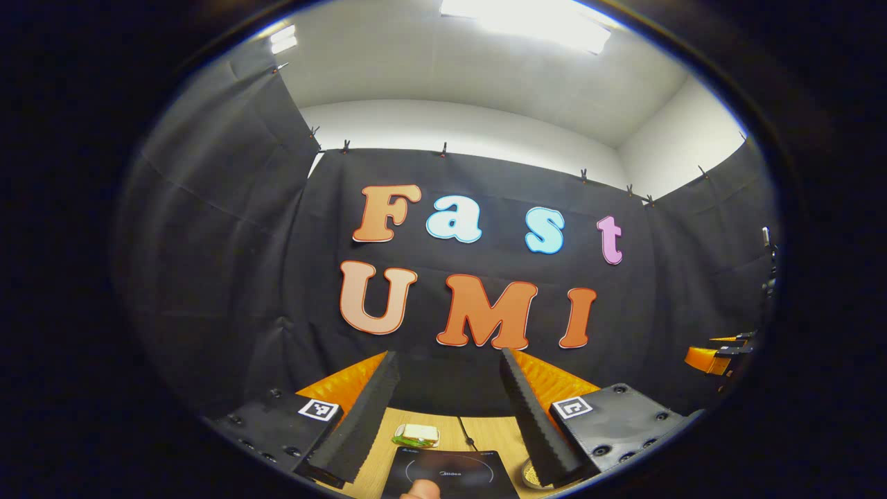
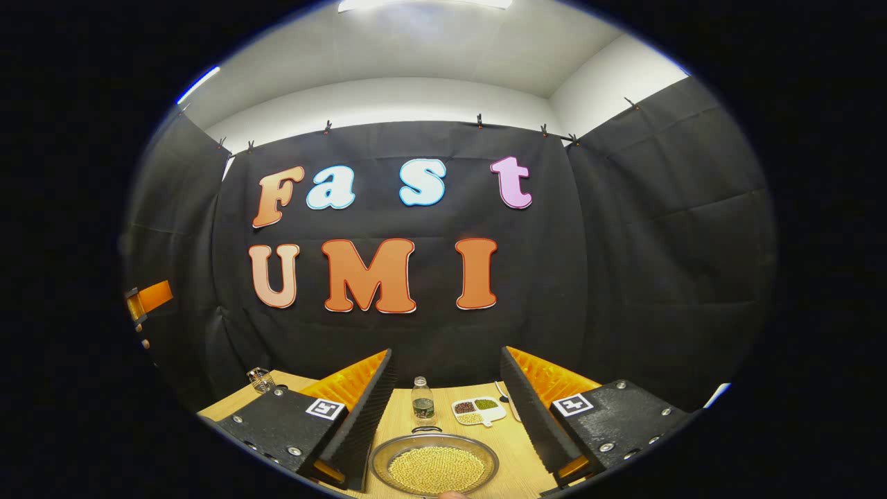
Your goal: First push the handle of the pot to place it horizontally, then grasp the pot with both hands and set it on the induction cooktop.
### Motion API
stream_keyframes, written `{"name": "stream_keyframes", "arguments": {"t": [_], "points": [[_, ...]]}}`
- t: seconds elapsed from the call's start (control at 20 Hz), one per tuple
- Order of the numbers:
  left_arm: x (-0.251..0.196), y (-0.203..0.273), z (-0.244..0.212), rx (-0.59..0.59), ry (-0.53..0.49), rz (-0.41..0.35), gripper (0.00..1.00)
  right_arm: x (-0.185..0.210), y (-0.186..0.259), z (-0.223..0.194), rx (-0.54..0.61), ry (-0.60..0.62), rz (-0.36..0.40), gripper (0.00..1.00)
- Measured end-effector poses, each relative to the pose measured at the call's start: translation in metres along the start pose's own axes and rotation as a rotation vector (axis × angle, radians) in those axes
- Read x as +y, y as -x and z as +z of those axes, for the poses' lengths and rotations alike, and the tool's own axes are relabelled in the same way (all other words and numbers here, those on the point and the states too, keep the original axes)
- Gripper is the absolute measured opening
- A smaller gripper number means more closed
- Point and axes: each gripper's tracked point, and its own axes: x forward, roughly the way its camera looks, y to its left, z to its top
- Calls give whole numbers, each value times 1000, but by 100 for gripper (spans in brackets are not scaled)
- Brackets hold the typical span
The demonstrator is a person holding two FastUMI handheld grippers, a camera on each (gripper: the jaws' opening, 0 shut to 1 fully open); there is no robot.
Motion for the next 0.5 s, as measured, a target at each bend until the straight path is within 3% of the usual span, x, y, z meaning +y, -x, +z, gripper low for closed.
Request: {"name": "stream_keyframes", "arguments": {"t": [0.5], "points": [[0, -2, -6, 33, 12, 5, 97, 3, 4, -1, 6, 30, 24, 93]]}}
